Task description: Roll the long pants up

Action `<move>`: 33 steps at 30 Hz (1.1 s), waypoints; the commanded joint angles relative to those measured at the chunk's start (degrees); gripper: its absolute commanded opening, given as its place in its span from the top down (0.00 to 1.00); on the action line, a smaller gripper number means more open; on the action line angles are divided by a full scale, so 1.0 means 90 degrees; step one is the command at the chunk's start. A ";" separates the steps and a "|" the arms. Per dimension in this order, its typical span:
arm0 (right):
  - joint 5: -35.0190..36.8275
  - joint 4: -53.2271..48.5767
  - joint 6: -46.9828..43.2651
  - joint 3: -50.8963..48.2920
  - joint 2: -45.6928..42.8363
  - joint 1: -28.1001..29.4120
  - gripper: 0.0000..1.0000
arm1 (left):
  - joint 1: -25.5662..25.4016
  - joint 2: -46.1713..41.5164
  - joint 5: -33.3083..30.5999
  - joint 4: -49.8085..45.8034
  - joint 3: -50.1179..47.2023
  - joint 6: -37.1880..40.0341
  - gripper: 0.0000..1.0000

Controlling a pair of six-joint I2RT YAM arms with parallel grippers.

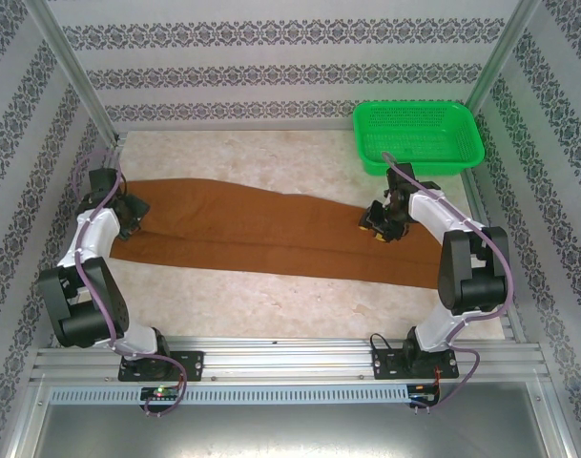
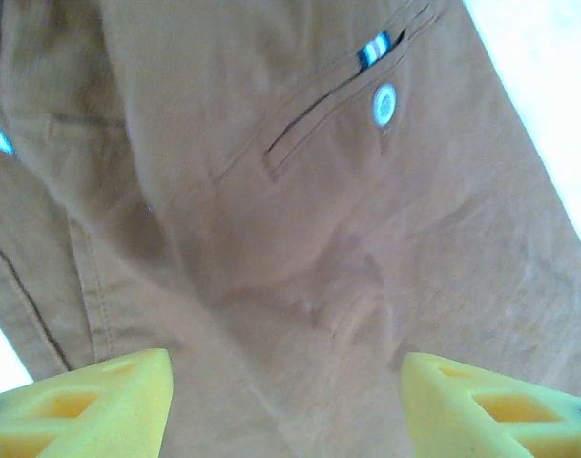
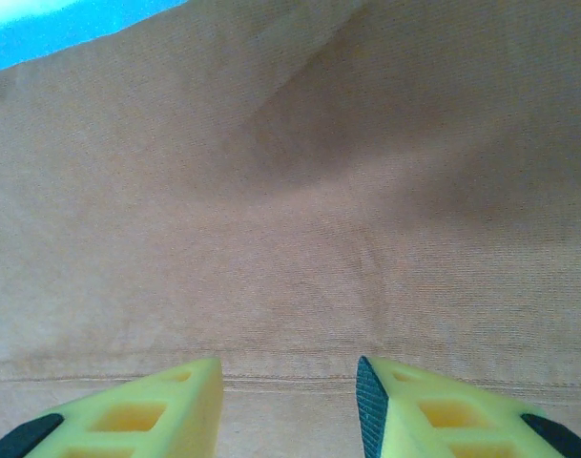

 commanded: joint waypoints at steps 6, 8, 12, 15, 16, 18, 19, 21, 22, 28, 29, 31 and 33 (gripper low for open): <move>-0.0012 -0.0142 -0.0085 0.0076 0.0014 -0.0006 0.55 | 0.0058 -0.0048 0.0196 -0.0210 -0.0349 0.0198 0.35; -0.0030 -0.0097 -0.0074 0.0050 -0.0023 -0.0007 0.55 | 0.0030 0.0060 0.0232 -0.0213 -0.0311 0.0242 0.35; -0.0072 0.0094 -0.0007 -0.0101 -0.0001 -0.0006 0.55 | 0.0010 0.0436 0.0012 -0.0045 -0.0203 0.0299 0.35; -0.0066 0.0098 -0.0034 -0.0144 0.0053 -0.0026 0.55 | 0.0013 0.0872 0.0047 0.0042 0.0017 0.0286 0.42; -0.0051 0.0054 -0.0053 -0.0142 0.0048 -0.0042 0.55 | 0.0010 0.0956 0.0033 0.0081 0.0073 0.0268 0.50; 0.0092 -0.0114 -0.0112 -0.0113 -0.0032 -0.0104 0.56 | 0.0010 0.1040 -0.0022 0.0119 0.0183 0.0142 1.00; 0.0164 -0.0208 -0.0148 -0.0117 -0.0115 -0.0162 0.57 | -0.0006 0.1029 -0.0042 0.0119 0.0242 0.0087 1.00; 0.0288 -0.0432 -0.0211 -0.0167 -0.0388 -0.0359 0.57 | -0.0027 0.0906 -0.0109 0.0085 0.0376 0.0030 1.00; 0.0407 -0.0562 -0.0254 -0.0187 -0.0519 -0.0447 0.56 | -0.0052 0.0832 -0.0143 0.0050 0.0443 0.0025 1.00; 0.0831 -0.1134 -0.0406 -0.0622 -0.1056 -0.1344 0.35 | -0.0165 0.0230 -0.0491 -0.0149 0.0704 0.0108 1.00; 0.0610 -0.1108 -0.0409 -0.0718 -0.1058 -0.1504 0.34 | -0.0176 0.0178 -0.0532 -0.0164 0.0695 0.0111 1.00; 0.0242 -0.1192 -0.0437 -0.0882 -0.0996 -0.1789 0.27 | -0.0185 0.0129 -0.0555 -0.0164 0.0714 0.0144 1.00; 0.0292 -0.1465 -0.0608 -0.0913 -0.0932 -0.1916 0.26 | -0.0203 0.0135 -0.0573 -0.0150 0.0717 0.0162 1.00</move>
